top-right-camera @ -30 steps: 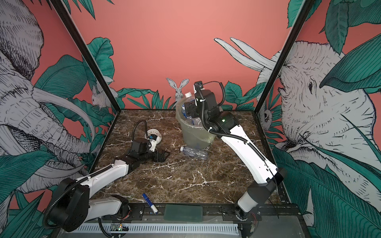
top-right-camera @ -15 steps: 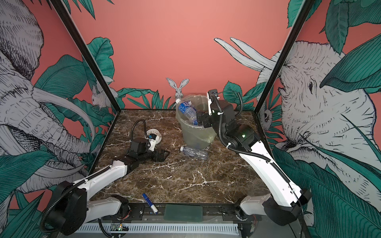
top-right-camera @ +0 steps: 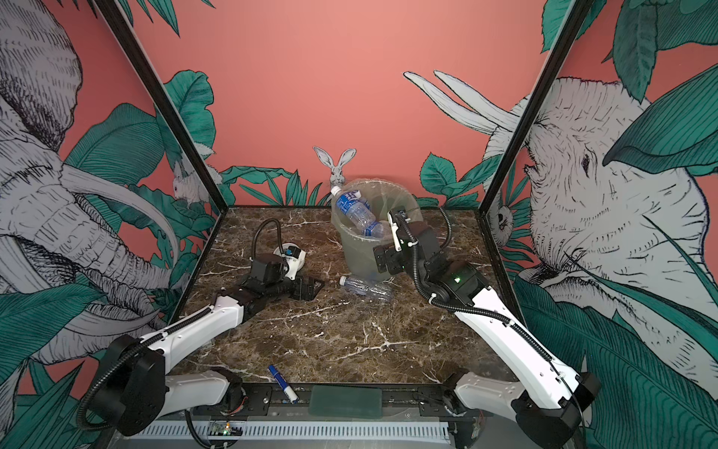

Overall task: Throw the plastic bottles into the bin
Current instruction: 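Lower the right gripper toward the clear bottle lying beside the bin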

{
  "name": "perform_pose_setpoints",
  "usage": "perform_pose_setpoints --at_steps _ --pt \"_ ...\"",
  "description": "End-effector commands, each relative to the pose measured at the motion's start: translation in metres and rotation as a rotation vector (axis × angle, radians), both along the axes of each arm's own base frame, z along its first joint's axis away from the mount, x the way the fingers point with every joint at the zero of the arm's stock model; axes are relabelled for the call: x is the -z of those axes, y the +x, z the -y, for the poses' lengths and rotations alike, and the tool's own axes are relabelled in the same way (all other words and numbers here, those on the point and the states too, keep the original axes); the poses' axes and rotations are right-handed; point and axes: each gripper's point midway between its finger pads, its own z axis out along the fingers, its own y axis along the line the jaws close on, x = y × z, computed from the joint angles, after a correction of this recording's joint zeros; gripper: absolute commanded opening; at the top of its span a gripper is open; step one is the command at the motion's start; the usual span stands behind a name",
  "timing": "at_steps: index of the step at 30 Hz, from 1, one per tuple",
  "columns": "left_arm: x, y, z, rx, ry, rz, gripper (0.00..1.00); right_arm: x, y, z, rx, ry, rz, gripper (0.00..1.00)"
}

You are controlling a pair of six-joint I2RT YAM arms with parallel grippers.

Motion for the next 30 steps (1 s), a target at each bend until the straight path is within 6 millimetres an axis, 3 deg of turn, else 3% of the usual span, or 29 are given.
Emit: perform_pose_setpoints --at_steps 1,11,18,30 --pt "-0.006 0.003 0.004 0.011 0.01 0.015 1.0 0.027 -0.01 -0.008 -0.044 -0.015 -0.055 0.99" --pt "0.002 0.002 0.004 0.022 0.027 0.007 1.0 0.114 -0.04 -0.044 -0.178 -0.24 -0.179 0.99" --pt "0.013 -0.004 0.006 0.056 0.033 -0.012 0.99 0.162 -0.038 -0.05 -0.18 -0.342 -0.248 0.99" --pt "0.03 -0.019 -0.001 0.06 0.039 -0.036 1.0 0.199 -0.015 -0.058 -0.147 -0.48 -0.271 0.99"
